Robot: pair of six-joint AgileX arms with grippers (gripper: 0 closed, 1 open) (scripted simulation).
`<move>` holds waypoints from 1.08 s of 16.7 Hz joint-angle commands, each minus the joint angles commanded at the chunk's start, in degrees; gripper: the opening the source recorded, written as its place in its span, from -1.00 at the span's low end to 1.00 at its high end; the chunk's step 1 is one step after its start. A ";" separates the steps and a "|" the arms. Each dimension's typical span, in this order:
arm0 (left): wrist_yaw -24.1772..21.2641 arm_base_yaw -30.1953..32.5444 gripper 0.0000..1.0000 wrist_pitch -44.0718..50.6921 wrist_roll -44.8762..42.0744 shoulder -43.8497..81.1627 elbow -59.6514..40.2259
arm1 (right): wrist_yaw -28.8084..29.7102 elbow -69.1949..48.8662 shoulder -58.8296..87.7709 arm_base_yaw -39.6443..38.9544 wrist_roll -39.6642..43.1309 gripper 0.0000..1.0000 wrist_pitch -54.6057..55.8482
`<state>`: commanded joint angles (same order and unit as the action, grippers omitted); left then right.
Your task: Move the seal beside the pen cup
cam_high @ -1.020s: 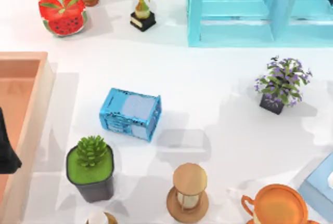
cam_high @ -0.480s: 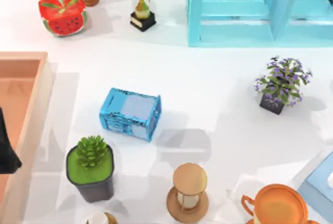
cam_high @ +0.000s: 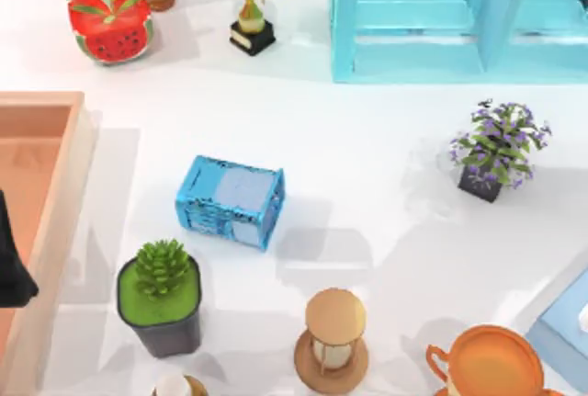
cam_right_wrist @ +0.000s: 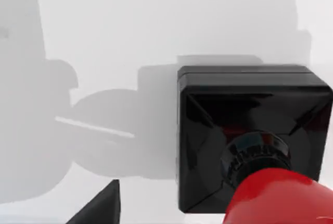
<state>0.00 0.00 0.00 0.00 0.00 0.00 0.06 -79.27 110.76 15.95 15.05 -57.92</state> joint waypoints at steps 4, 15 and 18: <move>0.00 0.00 1.00 0.00 0.00 0.00 0.00 | 0.01 3.52 1.05 0.01 0.00 1.00 3.98; 0.00 0.00 1.00 0.00 0.00 0.00 0.00 | 0.01 3.52 1.05 0.01 0.00 -0.21 3.98; 0.00 0.00 1.00 0.00 0.00 0.00 0.00 | 0.01 3.52 1.05 0.01 0.00 -0.66 3.98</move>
<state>0.00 0.00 0.00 0.00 0.00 0.00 0.06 -75.75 111.81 15.96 15.05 -53.94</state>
